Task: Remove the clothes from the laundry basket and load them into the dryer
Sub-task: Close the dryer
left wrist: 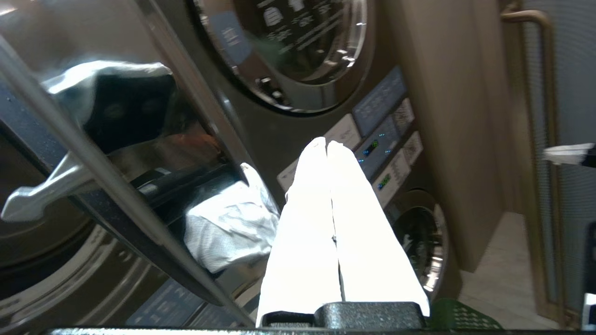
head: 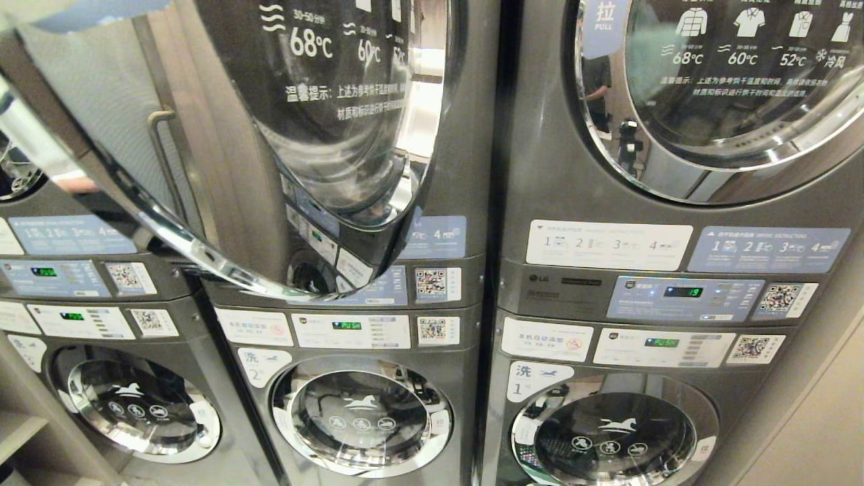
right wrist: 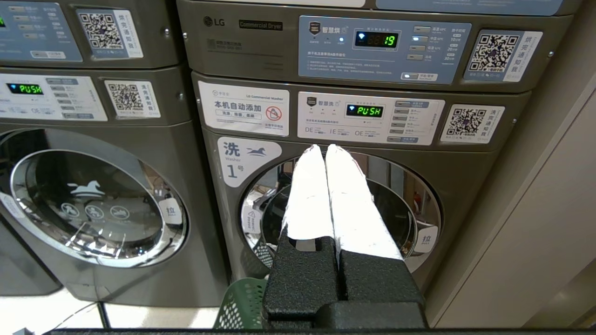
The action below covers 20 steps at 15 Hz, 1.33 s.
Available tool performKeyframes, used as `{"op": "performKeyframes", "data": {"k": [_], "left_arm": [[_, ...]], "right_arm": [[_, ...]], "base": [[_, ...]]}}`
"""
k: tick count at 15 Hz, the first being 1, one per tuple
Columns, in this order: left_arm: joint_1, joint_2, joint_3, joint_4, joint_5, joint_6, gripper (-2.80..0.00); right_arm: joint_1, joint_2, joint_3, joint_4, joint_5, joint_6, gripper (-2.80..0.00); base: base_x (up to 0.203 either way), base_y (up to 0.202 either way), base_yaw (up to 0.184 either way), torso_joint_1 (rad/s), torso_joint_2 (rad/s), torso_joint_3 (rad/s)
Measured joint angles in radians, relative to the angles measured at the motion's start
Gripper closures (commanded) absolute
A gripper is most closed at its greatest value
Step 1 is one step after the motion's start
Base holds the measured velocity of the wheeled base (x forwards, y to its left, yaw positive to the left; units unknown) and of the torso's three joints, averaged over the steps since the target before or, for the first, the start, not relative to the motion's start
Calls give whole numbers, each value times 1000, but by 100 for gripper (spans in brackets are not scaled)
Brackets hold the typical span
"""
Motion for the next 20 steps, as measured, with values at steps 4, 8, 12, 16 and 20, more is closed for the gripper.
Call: {"op": "performKeyframes", "data": {"k": [4, 8, 12, 16, 20], "left_arm": [[178, -71, 15, 8, 29, 5, 0], [440, -231, 55, 135, 5, -32, 0], [606, -308, 85, 188, -7, -110, 0], [662, -278, 34, 170, -124, -145, 0], [676, -207, -35, 168, -166, -143, 0]], "right_arm": [[0, 0, 0, 0, 0, 0, 0], [0, 0, 0, 0, 0, 0, 0], [0, 0, 0, 0, 0, 0, 0], [0, 0, 0, 0, 0, 0, 0], [0, 0, 0, 0, 0, 0, 0]], "base": [[0, 0, 0, 0, 0, 0], [0, 0, 0, 0, 0, 0], [0, 0, 0, 0, 0, 0], [0, 0, 0, 0, 0, 0], [0, 0, 0, 0, 0, 0]]}}
